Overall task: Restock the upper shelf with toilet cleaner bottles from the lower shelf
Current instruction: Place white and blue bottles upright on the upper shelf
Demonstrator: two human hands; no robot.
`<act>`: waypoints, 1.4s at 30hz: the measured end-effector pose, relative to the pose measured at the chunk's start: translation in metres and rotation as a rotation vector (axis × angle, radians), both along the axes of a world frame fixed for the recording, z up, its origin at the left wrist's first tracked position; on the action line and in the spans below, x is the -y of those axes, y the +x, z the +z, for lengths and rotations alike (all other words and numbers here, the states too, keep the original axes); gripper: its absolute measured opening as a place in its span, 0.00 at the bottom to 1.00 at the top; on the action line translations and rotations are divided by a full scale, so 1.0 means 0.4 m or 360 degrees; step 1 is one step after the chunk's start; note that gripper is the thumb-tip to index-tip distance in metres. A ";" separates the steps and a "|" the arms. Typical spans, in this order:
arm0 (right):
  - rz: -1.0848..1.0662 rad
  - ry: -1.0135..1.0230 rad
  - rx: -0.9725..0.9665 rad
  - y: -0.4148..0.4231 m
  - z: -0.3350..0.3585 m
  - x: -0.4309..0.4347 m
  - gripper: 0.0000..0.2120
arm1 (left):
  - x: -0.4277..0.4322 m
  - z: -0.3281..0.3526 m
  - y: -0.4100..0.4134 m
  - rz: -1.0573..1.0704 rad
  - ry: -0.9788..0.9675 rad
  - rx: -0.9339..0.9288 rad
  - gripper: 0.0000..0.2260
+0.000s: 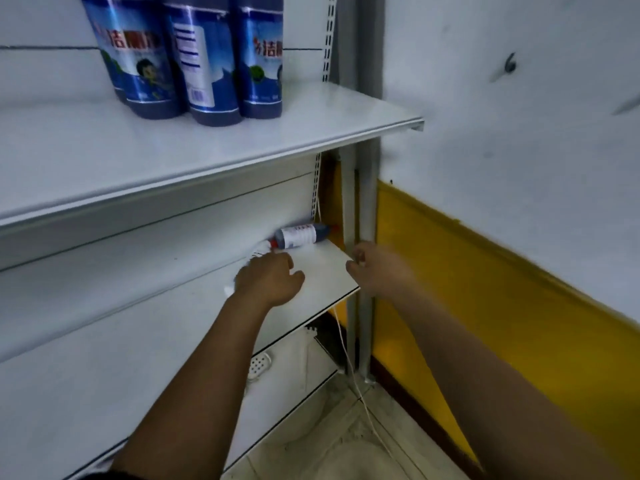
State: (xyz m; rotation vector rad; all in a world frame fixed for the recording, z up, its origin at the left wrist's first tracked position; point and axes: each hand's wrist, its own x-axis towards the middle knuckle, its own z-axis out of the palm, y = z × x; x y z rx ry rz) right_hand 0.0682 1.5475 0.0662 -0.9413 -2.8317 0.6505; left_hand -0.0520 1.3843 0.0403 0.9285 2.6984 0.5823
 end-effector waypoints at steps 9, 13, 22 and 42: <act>0.0243 -0.0221 0.0119 -0.191 -0.138 -0.188 0.18 | -0.074 -0.117 -0.085 0.0450 -0.0207 0.0098 0.24; 0.0190 -0.0389 0.0100 -0.307 -0.241 -0.235 0.20 | -0.097 -0.211 -0.165 0.0523 -0.0333 0.0143 0.26; 0.0076 -0.0800 0.0018 -0.610 -0.412 -0.270 0.30 | -0.145 -0.358 -0.352 0.0743 -0.0278 0.0175 0.27; 0.0382 0.0105 0.0546 -0.576 -0.548 -0.233 0.38 | -0.155 -0.435 -0.316 0.0912 -0.0696 0.0241 0.52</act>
